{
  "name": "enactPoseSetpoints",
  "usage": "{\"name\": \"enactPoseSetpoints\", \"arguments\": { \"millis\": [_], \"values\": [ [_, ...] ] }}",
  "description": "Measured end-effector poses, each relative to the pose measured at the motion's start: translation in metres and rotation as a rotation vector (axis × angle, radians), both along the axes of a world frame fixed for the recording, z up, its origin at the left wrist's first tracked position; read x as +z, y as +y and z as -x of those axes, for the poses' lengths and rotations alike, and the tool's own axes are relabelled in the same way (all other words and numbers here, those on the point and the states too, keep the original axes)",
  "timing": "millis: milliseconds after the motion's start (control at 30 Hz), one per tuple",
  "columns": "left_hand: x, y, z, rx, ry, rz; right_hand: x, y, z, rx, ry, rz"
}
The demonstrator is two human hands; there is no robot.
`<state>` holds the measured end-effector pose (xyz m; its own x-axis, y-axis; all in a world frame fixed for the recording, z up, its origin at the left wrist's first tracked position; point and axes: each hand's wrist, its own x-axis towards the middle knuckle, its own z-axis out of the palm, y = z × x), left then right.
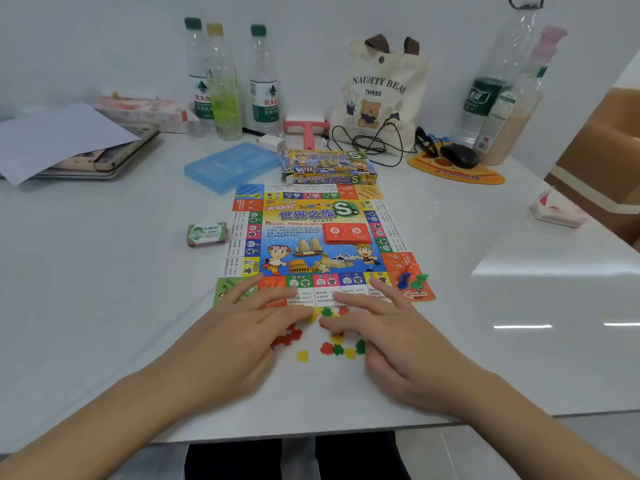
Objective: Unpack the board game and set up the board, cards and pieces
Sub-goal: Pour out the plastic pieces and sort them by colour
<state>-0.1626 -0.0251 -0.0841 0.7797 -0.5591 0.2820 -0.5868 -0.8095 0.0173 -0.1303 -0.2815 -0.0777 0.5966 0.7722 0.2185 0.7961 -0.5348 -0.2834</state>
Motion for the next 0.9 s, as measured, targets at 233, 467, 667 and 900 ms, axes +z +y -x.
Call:
{"name": "enactPoseSetpoints", "arguments": {
  "millis": [233,467,667,900],
  "values": [
    [-0.002,0.011,0.002,-0.004,0.026,0.097,0.004,0.005,0.004,0.096,0.044,0.03],
    [-0.002,0.015,0.007,-0.044,0.016,0.115,0.005,0.001,-0.001,0.023,0.038,-0.031],
    [-0.006,0.006,0.005,-0.102,-0.008,0.045,0.004,-0.003,-0.004,0.009,0.013,0.041],
    [-0.008,0.008,0.004,-0.102,-0.038,0.048,0.005,0.002,-0.004,0.053,0.011,0.093]
  ]
}}
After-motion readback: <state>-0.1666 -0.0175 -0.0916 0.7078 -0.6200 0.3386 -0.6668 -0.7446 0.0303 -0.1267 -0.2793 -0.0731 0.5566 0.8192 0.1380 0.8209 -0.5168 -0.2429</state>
